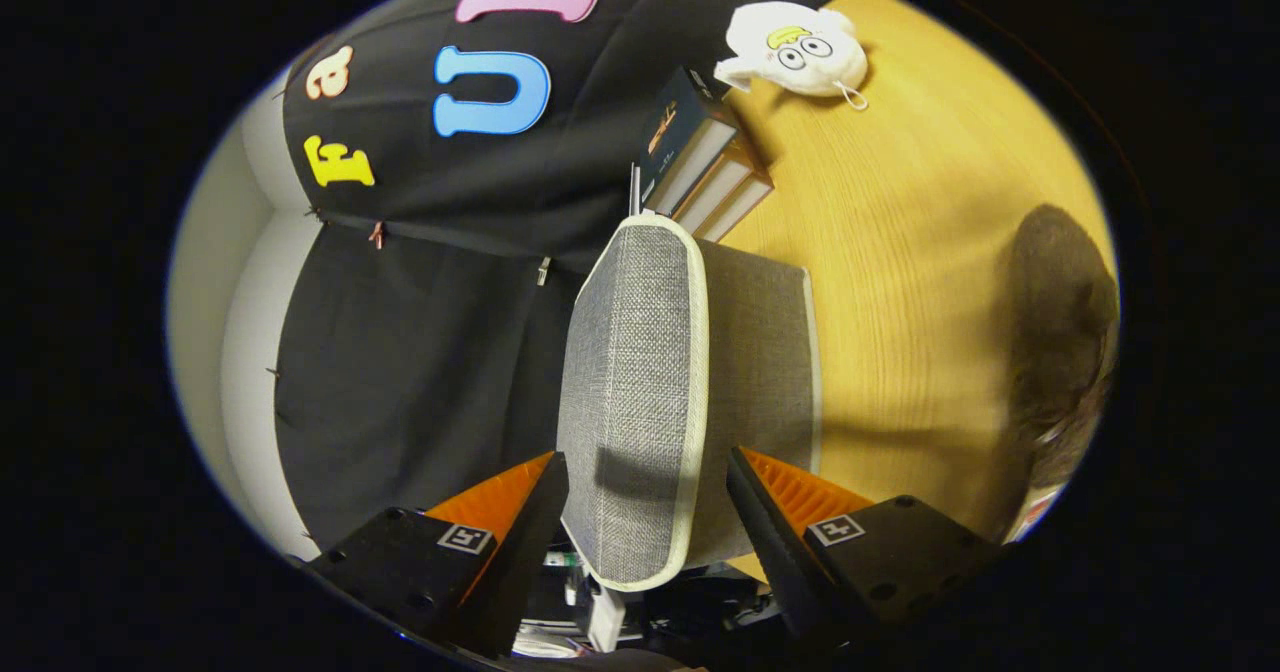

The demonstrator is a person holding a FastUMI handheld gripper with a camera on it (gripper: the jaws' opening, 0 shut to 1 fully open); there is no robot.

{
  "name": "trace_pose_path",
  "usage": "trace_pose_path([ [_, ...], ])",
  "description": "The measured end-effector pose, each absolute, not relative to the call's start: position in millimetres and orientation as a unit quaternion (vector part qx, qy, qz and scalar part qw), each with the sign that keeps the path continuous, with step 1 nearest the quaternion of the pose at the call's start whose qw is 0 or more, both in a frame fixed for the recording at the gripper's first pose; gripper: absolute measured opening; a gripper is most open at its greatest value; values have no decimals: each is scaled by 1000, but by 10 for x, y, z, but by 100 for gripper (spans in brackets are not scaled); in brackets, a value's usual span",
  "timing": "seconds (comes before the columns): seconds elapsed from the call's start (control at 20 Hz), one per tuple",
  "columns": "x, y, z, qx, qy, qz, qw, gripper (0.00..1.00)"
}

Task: Open the storage box then place both shoes into the box .Put the left shoe in first, then the right shoe, with the right side of both shoes facing outward in a uniform manner.

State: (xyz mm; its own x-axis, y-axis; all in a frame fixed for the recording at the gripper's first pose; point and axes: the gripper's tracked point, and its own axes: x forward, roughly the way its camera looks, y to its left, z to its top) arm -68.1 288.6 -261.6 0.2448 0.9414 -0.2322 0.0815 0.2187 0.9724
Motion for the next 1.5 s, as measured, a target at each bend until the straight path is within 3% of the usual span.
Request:
trace_pose_path([
  [0.1,-667,2938,-2586,551,500,355,566,96],
  [0.35,-584,2820,-2505,604,479,331,543,25],
  [0.45,-632,2809,-2388,585,461,353,567,9],
  [0.5,-659,2800,-2329,568,460,363,578,5],
  [1.15,-583,3380,-933,441,367,423,701,9],
  [1.5,-699,4043,-532,385,359,462,714,10],
])
